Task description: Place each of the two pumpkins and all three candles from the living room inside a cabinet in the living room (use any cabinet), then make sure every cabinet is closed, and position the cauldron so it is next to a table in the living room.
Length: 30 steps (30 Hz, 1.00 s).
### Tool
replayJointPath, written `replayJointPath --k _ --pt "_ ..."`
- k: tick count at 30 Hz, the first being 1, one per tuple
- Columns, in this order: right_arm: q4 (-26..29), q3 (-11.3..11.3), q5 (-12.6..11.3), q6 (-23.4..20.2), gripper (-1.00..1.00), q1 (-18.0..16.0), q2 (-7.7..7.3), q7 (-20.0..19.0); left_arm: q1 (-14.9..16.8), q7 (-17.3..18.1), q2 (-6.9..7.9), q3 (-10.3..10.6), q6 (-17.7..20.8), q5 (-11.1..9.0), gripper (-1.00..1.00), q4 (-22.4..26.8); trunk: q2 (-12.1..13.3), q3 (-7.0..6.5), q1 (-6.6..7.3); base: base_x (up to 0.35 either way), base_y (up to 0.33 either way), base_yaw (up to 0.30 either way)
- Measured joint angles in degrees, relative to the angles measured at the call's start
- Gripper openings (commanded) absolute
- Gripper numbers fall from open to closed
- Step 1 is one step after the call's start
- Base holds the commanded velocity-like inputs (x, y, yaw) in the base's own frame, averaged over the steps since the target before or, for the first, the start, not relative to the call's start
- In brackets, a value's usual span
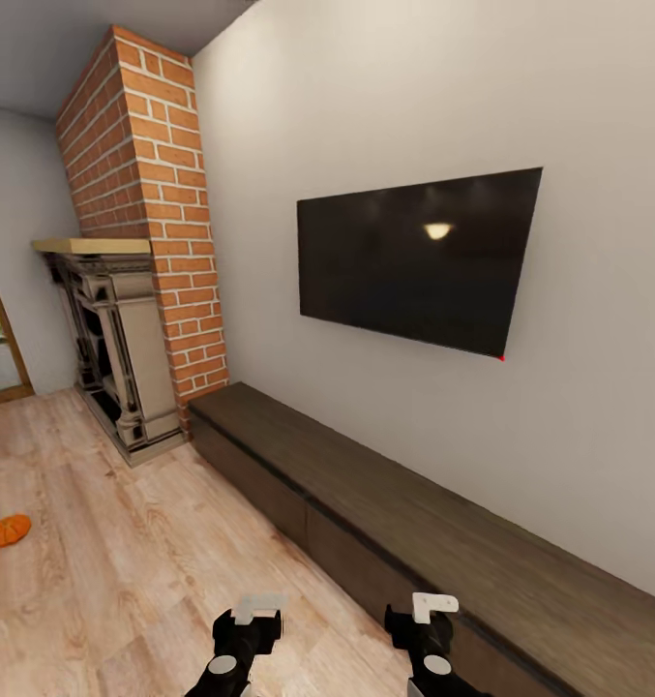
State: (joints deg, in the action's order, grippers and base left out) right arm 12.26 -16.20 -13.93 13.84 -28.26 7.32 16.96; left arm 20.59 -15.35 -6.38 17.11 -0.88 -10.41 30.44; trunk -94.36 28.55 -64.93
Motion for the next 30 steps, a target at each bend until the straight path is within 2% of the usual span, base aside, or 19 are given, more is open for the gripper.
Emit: replayJointPath --k 16,24,30 --pt "0.0 -0.1 0.0 0.0 1.0 0.0 0.0 -0.1 0.0 0.1 0.0 0.0 0.1 0.0 1.0 0.0 6.4 -2.87 3.52 0.0 0.0 0.289" --pt "0.0 -0.1 0.0 0.0 1.0 0.0 0.0 -0.1 0.0 0.2 0.0 0.0 0.6 -2.2 1.0 0.2 9.6 -4.31 5.27 0.0 0.0 0.288" --pt "0.0 -0.1 0.0 0.0 1.0 0.0 0.0 -0.1 0.0 0.1 0.0 0.0 1.1 -2.6 1.0 0.3 12.0 -5.39 6.59 0.0 0.0 0.288"
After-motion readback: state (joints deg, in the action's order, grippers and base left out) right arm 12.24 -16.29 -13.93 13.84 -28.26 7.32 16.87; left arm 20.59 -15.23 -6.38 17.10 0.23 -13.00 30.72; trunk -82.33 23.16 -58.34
